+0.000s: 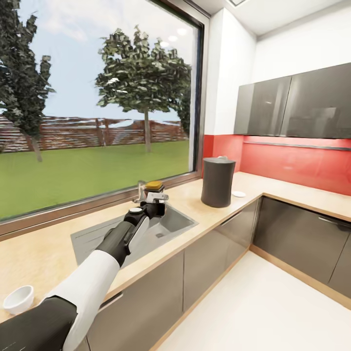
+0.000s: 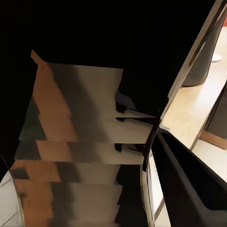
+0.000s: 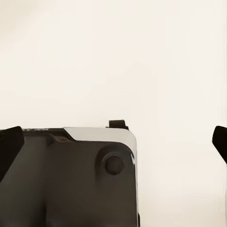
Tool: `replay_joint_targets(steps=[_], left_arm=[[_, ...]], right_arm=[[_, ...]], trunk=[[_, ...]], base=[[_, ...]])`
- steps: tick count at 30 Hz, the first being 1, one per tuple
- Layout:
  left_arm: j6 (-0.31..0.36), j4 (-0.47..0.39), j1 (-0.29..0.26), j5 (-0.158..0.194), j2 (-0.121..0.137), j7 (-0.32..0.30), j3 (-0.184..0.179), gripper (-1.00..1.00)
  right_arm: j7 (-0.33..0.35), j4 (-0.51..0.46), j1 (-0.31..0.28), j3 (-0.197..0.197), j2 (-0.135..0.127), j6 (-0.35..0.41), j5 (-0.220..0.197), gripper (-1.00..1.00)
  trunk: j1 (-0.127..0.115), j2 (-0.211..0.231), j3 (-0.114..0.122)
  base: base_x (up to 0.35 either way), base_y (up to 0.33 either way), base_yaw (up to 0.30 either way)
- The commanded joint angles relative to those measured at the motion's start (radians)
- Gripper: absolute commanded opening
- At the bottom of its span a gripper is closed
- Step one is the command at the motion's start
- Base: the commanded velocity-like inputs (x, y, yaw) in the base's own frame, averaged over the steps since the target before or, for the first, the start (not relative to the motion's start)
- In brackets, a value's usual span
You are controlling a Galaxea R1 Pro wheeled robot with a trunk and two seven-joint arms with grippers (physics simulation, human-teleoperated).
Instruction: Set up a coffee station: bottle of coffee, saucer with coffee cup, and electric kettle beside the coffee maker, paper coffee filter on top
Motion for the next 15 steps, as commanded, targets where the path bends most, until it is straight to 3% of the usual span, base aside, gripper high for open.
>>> replay_joint_targets(steps=[1, 15], left_arm=[[0.004, -0.001, -0.001, 0.008, 0.001, 0.007, -0.004, -1.00], [0.002, -0.001, 0.014, 0.008, 0.002, 0.007, -0.004, -1.00]], right_arm=[[-0.002, 0.001, 0.000, -0.008, 0.001, -0.004, 0.008, 1.00], [-0.003, 0.000, 0.000, -0.010, 0.001, -0.002, 0.007, 1.00]], trunk=[[0.001, -0.001, 0.000], [0.001, -0.001, 0.000]], base=[[0.229, -0.217, 0.000], [0.229, -0.218, 0.000]])
